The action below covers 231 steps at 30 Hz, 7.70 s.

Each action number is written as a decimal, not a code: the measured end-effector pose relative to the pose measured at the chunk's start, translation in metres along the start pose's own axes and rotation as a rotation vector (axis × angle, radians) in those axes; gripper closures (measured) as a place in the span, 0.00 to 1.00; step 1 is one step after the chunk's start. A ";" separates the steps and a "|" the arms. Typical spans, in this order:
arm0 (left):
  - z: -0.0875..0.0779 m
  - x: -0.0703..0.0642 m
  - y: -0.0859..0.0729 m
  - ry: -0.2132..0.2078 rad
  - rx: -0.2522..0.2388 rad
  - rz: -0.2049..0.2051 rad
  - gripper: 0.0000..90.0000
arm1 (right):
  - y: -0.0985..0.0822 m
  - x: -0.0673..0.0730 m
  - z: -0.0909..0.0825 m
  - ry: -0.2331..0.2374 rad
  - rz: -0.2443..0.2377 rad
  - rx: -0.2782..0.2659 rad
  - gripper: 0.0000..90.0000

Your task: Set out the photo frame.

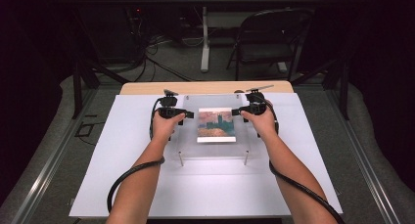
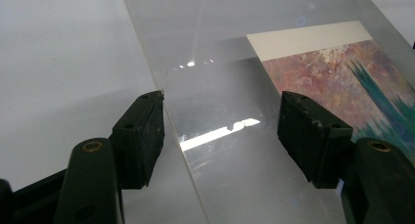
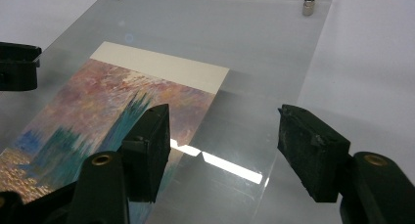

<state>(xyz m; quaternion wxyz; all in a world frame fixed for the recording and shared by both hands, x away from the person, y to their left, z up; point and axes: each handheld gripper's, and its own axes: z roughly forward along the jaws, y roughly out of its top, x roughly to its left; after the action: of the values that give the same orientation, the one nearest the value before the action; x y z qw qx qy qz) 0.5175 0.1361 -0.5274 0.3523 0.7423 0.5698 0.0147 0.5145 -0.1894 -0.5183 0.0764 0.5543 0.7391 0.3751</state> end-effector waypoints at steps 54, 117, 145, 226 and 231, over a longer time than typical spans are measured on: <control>0.004 -0.002 -0.004 -0.022 0.033 -0.053 0.32 | -0.008 -0.010 0.012 0.052 0.093 0.054 0.33; -0.038 -0.021 0.003 0.009 -0.027 -0.011 0.47 | 0.003 0.016 -0.029 -0.005 -0.023 0.013 0.36; -0.071 -0.036 0.000 0.025 -0.084 0.023 0.57 | 0.003 0.037 -0.059 -0.050 -0.123 -0.025 0.37; -0.164 -0.092 -0.083 0.077 -0.360 0.235 0.71 | -0.061 0.097 -0.165 -0.137 -0.273 -0.292 0.59; -0.169 -0.096 -0.090 0.088 -0.367 0.254 0.72 | -0.067 0.102 -0.170 -0.144 -0.290 -0.301 0.60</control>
<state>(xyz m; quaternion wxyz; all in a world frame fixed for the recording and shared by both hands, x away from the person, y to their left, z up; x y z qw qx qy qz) 0.3375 0.1484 -0.4125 0.4519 0.7300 0.4743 0.1946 0.3355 -0.1867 -0.4102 0.2641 0.4500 0.7393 0.4256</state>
